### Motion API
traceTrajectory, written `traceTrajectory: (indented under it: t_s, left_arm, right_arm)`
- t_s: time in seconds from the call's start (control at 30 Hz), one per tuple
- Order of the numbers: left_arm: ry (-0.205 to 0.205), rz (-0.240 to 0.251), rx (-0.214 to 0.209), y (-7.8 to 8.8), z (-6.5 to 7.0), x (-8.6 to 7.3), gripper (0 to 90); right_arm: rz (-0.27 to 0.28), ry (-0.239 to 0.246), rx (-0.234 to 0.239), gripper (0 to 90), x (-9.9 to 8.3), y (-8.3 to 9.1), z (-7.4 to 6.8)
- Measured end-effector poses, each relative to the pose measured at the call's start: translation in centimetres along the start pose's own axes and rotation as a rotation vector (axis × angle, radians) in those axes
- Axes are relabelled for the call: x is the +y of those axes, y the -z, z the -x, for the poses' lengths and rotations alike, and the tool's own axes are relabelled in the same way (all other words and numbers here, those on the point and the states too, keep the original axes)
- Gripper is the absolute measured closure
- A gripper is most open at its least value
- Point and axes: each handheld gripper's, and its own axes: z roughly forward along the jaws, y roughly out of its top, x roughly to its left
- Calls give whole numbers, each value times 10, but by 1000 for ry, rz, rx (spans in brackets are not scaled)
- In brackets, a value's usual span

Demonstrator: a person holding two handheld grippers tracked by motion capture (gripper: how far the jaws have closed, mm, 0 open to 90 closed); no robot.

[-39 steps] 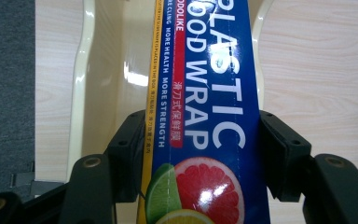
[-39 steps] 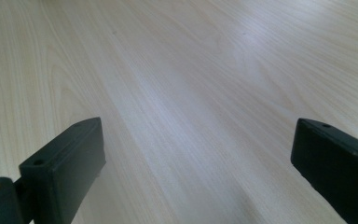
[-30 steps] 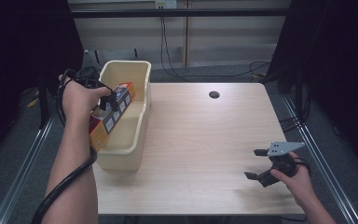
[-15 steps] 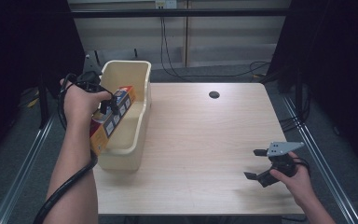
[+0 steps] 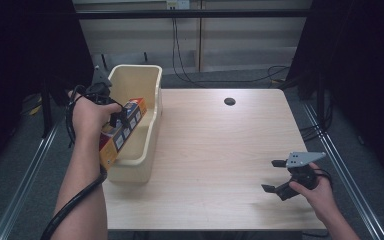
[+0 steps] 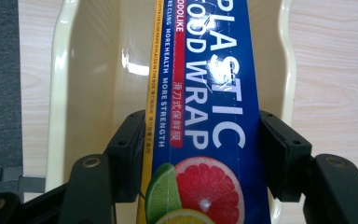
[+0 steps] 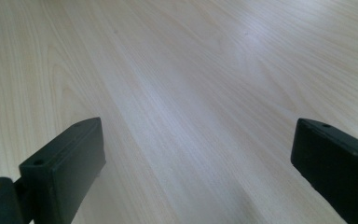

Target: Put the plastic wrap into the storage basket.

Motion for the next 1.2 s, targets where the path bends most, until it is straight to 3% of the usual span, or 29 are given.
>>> traceTrajectory:
  t_s: [0.43,1.2]
  left_arm:
    - [-1,-11,-12,-14,-2,-2,407]
    - [6,-39,17,-31,-3,-4,403]
  right_arm:
    - [0,-1,-5,27,0,0,0]
    - [-1,-1,-4,27,0,0,0]
